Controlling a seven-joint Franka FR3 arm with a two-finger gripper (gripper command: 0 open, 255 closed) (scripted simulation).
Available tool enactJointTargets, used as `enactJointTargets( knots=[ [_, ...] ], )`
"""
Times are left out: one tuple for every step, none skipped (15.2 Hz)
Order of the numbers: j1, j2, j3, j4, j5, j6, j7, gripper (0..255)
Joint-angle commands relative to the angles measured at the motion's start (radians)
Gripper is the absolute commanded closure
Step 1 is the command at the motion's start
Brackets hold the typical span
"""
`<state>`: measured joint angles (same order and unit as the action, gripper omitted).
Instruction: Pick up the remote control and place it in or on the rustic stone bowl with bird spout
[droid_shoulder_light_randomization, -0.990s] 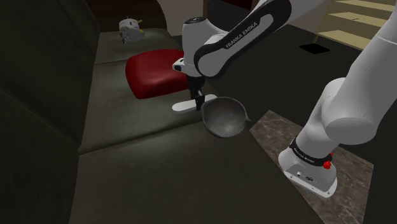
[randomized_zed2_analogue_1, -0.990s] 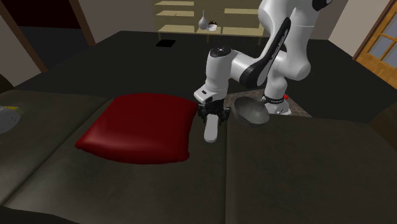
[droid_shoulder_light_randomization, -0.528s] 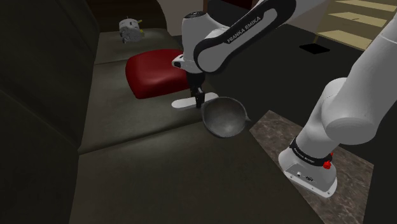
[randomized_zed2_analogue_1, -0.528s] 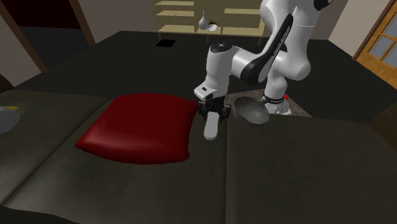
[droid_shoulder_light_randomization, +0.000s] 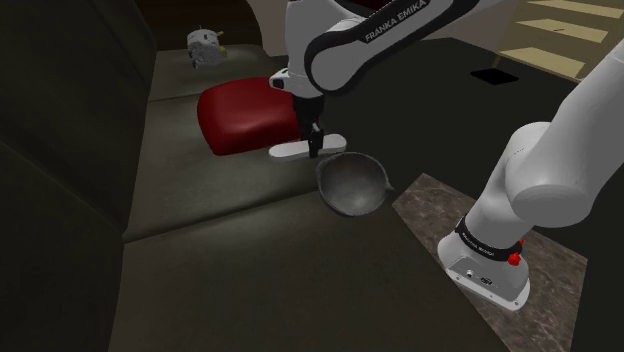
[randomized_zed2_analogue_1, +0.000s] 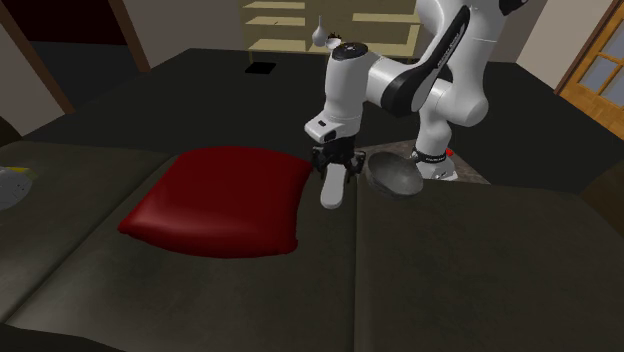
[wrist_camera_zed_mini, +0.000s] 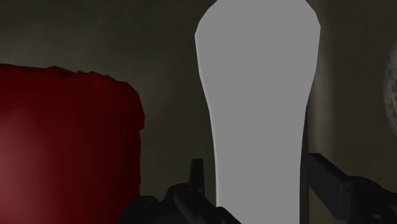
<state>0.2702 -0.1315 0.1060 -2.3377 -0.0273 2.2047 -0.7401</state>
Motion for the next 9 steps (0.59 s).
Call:
enactJointTargets(
  knots=[
    [0.0,-0.01,0.0,0.019,0.002,-0.029,-0.002,255],
    [0.0,-0.017,-0.001,0.026,0.003,-0.043,-0.003,255],
    [0.0,-0.023,-0.001,0.034,0.004,-0.057,-0.004,255],
    [0.001,-0.029,-0.001,0.042,0.005,-0.071,-0.005,255],
    [0.001,-0.035,-0.001,0.05,0.006,-0.084,-0.006,255],
    [0.001,-0.04,-0.002,0.059,0.006,-0.098,-0.007,255],
    [0.001,-0.045,-0.002,0.067,0.007,-0.112,-0.008,255],
    [0.001,-0.05,-0.002,0.076,0.008,-0.126,-0.009,255],
    [0.001,-0.055,-0.003,0.085,0.009,-0.139,-0.01,255]
  ],
)
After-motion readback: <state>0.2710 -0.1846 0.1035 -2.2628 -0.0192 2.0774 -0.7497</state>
